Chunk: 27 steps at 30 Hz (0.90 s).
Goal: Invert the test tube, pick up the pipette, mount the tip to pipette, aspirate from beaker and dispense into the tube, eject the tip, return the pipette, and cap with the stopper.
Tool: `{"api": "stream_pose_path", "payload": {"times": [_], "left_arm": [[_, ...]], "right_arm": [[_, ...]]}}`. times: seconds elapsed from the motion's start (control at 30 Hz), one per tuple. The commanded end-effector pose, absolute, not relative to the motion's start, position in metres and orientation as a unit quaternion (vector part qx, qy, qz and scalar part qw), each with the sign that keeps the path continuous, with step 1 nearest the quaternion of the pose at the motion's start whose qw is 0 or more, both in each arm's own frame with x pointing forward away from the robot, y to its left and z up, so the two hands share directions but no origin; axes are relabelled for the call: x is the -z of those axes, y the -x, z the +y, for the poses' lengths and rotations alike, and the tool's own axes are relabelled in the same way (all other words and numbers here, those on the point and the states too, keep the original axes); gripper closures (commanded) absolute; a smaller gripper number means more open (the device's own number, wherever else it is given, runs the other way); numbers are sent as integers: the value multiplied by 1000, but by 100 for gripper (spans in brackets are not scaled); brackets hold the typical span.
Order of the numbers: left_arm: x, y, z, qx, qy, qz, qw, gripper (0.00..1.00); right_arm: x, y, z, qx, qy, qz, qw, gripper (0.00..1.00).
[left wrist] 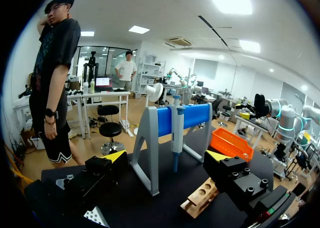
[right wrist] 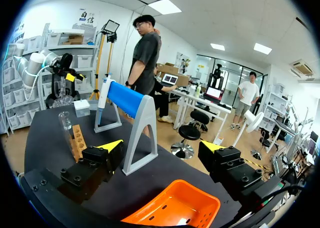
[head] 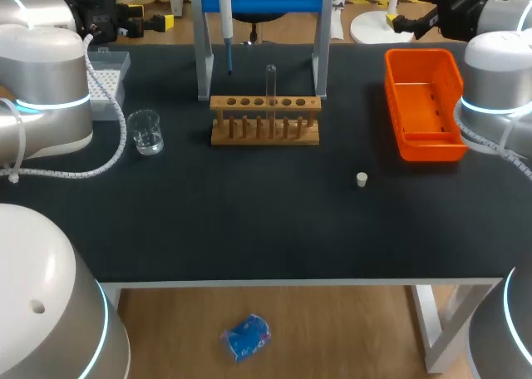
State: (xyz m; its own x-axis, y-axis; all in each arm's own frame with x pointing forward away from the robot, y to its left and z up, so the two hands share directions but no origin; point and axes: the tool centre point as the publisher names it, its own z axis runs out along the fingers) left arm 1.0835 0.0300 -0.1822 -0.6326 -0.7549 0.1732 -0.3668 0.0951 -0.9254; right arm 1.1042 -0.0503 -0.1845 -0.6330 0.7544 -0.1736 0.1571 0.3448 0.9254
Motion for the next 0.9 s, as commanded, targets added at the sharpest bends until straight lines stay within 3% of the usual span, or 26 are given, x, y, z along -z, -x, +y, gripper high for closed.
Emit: {"api": "stream_pose_path", "payload": {"times": [0.03, 0.07, 0.13, 0.17, 0.2, 0.27, 0.3, 0.33, 0.37, 0.4, 0.43, 0.47, 0.5, 0.53, 0.57, 0.6, 0.7, 0.73, 0.77, 0.83, 0.87, 0.9], "left_arm": [[182, -1083, 30, 548, 390, 718, 177, 77], [182, -1083, 30, 548, 390, 718, 177, 100], [182, -1083, 30, 548, 390, 718, 177, 100], [182, -1083, 30, 548, 390, 718, 177, 67], [182, -1083, 30, 548, 390, 718, 177, 0], [182, -1083, 30, 548, 390, 718, 177, 0], [182, -1083, 30, 548, 390, 718, 177, 0], [182, -1083, 30, 548, 390, 718, 177, 0], [182, -1083, 30, 548, 390, 718, 177, 84], [182, -1083, 30, 548, 390, 718, 177, 100], [182, -1083, 30, 548, 390, 718, 177, 100], [182, -1083, 30, 548, 390, 718, 177, 100], [182, -1083, 30, 548, 390, 718, 177, 10], [182, -1083, 30, 548, 390, 718, 177, 0], [182, -1083, 30, 548, 390, 718, 177, 0], [182, -1083, 30, 548, 390, 718, 177, 0], [182, -1083, 30, 548, 390, 718, 177, 0], [182, -1083, 30, 548, 390, 718, 177, 100], [182, -1083, 30, 548, 390, 718, 177, 100], [182, -1083, 30, 548, 390, 718, 177, 100], [182, -1083, 30, 548, 390, 718, 177, 0], [182, -1083, 30, 548, 390, 718, 177, 0]], "right_arm": [[184, -1104, -50, -488, -300, 761, 306, 0], [184, -1104, -50, -488, -300, 761, 306, 0], [184, -1104, -50, -488, -300, 761, 306, 0], [184, -1104, -50, -488, -300, 761, 306, 96], [184, -1104, -50, -488, -300, 761, 306, 100], [184, -1104, -50, -488, -300, 761, 306, 100], [184, -1104, -50, -488, -300, 761, 306, 0], [184, -1104, -50, -488, -300, 761, 306, 0], [184, -1104, -50, -488, -300, 761, 306, 0], [184, -1104, -50, -488, -300, 761, 306, 0], [184, -1104, -50, -488, -300, 761, 306, 63], [184, -1104, -50, -488, -300, 761, 306, 100], [184, -1104, -50, -488, -300, 761, 306, 100], [184, -1104, -50, -488, -300, 761, 306, 100], [184, -1104, -50, -488, -300, 761, 306, 56], [184, -1104, -50, -488, -300, 761, 306, 0], [184, -1104, -50, -488, -300, 761, 306, 0], [184, -1104, -50, -488, -300, 761, 306, 60], [184, -1104, -50, -488, -300, 761, 306, 100], [184, -1104, -50, -488, -300, 761, 306, 100], [184, -1104, -50, -488, -300, 761, 306, 0], [184, -1104, -50, -488, -300, 761, 306, 0]]}}
